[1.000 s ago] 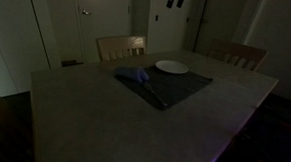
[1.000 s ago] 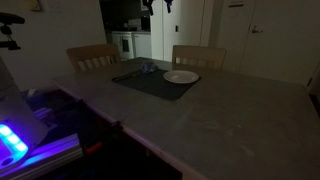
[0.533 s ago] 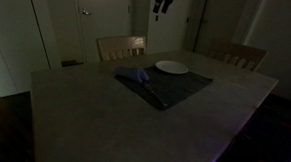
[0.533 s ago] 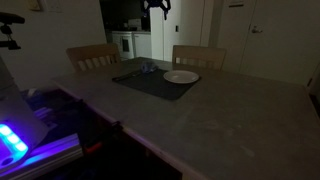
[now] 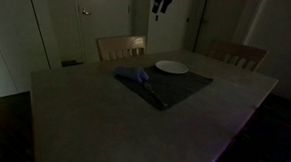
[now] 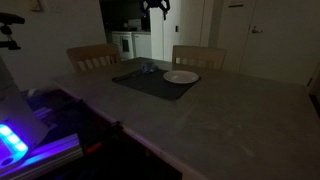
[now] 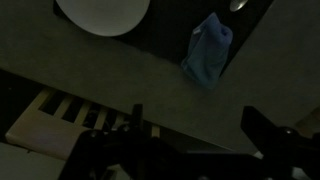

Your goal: Pick up the towel, wipe the plate with it and put the towel back on the table.

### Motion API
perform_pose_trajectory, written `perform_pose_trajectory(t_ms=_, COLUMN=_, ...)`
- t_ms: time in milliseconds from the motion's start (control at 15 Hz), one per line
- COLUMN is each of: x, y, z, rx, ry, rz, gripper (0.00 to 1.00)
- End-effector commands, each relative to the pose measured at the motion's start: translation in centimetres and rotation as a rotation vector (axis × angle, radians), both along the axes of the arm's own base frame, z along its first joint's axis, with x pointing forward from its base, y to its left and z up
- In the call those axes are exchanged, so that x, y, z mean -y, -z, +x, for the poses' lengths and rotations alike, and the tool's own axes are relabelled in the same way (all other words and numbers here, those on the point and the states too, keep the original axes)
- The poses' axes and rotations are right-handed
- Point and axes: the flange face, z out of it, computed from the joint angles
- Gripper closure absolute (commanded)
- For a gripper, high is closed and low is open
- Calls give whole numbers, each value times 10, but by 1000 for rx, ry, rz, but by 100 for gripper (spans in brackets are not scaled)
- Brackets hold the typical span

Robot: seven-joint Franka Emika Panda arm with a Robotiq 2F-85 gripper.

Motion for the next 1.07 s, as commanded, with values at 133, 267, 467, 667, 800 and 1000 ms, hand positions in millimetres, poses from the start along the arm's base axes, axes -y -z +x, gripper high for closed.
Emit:
perform_pose_trajectory(t_ms=133, x=-16, y=15, z=29, rx=-15, ry=-61, rz=-17, gripper=0)
perform_pose_trajectory(t_ms=267, x=-20, y=23, z=45, rx=-13, ry=-86, rz=-22, gripper=0)
perform_pose_trajectory(t_ms=467, x=-26, y=36, z=72, rx=0, ry=-124, rz=-31, gripper=0)
perform_pose_trajectory(t_ms=667, x=-33, y=56, z=97, rx=1, ry=-154, rz=-22, gripper=0)
perform_pose_trajectory(t_ms=800, x=-41, y=68, z=109, rx=-18, ry=-166, rz=-5, gripper=0)
perform_pose_trajectory(t_ms=1000, x=-57, y=85, z=118, rx=-66, ry=-178, rz=28, gripper=0)
